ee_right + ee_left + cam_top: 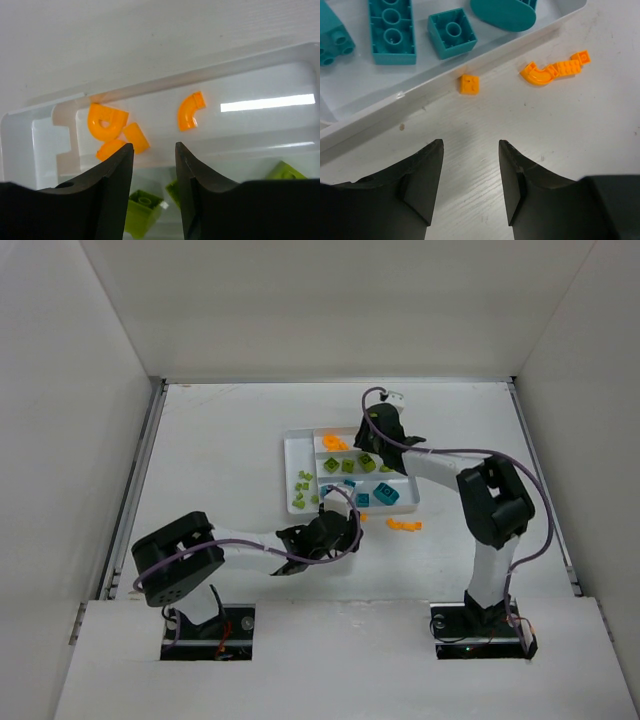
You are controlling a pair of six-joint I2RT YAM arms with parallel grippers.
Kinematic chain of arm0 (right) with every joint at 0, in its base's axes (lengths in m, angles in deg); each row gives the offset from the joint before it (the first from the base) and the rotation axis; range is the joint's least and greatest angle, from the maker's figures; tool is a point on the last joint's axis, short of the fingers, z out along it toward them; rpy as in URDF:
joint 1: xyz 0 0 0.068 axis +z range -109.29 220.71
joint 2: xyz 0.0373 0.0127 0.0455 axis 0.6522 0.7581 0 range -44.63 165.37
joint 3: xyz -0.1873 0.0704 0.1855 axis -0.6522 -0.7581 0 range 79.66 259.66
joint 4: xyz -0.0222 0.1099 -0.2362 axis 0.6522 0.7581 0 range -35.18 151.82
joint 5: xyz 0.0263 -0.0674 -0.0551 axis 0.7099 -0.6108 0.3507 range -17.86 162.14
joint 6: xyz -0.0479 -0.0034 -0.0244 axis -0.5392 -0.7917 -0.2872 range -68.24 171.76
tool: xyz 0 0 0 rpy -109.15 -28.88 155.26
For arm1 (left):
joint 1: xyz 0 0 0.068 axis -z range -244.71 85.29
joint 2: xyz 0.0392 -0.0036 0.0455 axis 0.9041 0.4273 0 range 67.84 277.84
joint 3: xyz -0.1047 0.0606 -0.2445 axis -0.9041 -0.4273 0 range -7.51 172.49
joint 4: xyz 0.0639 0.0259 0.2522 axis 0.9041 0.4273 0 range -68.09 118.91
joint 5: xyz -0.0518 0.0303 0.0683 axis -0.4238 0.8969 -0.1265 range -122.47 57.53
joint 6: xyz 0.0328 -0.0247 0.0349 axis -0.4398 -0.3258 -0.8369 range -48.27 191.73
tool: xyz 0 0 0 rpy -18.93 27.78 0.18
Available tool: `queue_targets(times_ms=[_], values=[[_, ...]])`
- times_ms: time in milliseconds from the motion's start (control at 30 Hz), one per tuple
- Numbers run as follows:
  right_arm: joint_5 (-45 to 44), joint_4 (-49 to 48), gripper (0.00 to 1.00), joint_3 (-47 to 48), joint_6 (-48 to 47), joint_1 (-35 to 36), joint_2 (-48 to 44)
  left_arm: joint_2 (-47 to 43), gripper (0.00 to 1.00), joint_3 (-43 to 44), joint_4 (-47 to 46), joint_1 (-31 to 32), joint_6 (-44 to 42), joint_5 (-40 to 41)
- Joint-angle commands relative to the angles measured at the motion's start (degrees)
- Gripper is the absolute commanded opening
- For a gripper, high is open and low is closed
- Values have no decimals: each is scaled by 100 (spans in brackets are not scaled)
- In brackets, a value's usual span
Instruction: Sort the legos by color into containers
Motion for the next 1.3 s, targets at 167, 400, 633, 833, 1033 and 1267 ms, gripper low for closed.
queue_targets(times_ms=[167, 400, 633, 833, 1033, 1267], values=[[-291, -849, 41, -2300, 216, 5, -2411, 618, 47, 611, -318, 63, -224, 138], [-379, -753, 41, -4006, 734, 102, -3871, 1128, 47, 936, -257, 28, -567, 568], [-704, 196, 27, -4887, 1191, 576, -4821, 1533, 48, 1209, -318, -7, -743, 666], [-783, 645, 29, -5045, 1394, 858, -5111, 1717, 47, 1341, -327, -78, -866, 622], [-766, 602, 37, -5098, 1420, 858, -5156, 1814, 42, 1368, -327, -51, -927, 639], [-617, 593, 39, -4993, 1237, 884, -4937, 1709, 17, 1254, -327, -16, -954, 744]])
